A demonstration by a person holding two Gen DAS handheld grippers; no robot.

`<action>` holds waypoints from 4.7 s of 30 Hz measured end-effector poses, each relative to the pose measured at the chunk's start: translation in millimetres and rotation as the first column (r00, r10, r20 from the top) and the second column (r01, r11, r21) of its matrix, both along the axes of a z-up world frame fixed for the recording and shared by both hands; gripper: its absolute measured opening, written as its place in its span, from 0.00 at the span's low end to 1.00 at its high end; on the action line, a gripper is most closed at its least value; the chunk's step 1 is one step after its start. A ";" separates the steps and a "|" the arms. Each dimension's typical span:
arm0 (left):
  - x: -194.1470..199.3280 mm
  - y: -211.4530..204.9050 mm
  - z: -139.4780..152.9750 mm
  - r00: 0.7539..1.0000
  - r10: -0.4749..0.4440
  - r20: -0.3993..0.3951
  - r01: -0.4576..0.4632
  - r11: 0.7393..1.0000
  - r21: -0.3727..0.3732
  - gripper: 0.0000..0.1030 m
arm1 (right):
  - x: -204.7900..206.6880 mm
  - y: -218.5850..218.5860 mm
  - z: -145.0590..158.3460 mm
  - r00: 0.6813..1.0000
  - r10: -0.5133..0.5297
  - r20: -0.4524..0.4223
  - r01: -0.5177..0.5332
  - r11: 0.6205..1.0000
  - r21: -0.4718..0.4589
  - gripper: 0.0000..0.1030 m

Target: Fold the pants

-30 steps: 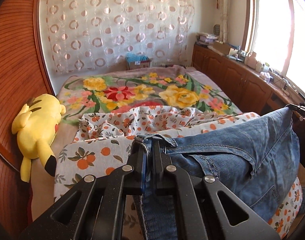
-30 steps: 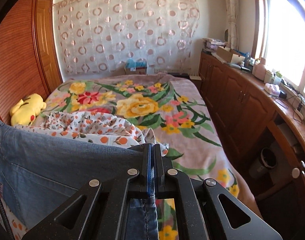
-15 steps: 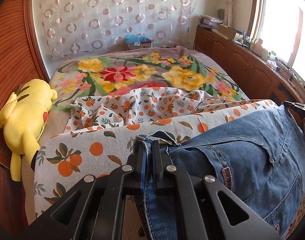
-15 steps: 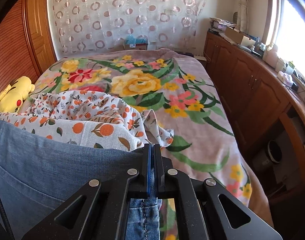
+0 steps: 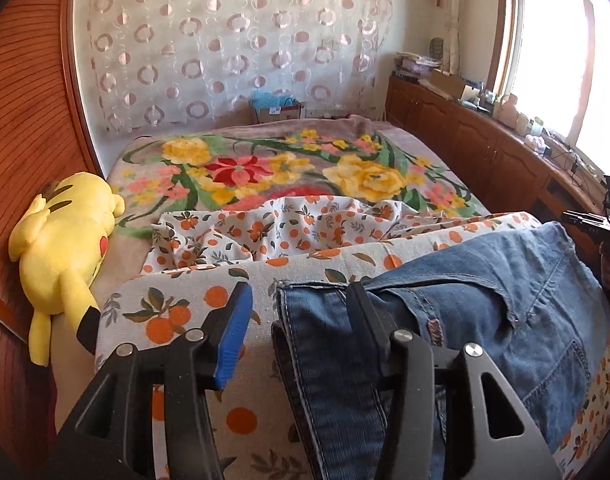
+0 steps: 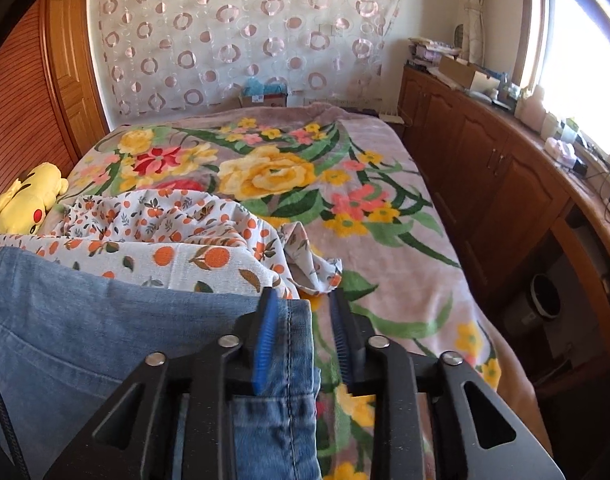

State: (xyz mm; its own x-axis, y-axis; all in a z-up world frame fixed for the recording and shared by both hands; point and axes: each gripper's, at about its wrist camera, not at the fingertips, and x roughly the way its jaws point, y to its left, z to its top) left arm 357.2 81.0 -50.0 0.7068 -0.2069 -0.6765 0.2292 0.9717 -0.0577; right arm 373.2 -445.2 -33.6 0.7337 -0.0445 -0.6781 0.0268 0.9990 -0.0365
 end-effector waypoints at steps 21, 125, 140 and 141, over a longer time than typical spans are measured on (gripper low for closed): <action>-10.5 -103.8 -33.3 0.976 -0.183 -0.121 0.195 0.976 0.095 0.49 | -137.4 14.1 -24.9 0.992 0.087 -0.091 -0.085 0.996 0.026 0.45; -135.1 -168.2 -1.4 0.940 -0.338 -0.034 0.340 0.939 0.056 0.14 | -118.7 146.6 -18.9 0.948 0.314 0.051 -0.318 0.934 0.165 0.02; -173.0 -154.8 -29.8 0.942 -0.334 -0.028 0.334 0.931 0.148 0.48 | -170.4 161.0 -25.4 0.943 0.330 0.046 -0.333 0.931 0.151 0.10; -169.6 -154.8 -29.7 0.943 -0.331 -0.020 0.330 0.932 0.150 0.48 | -174.6 164.5 -28.9 0.940 0.338 0.038 -0.340 0.928 0.150 0.13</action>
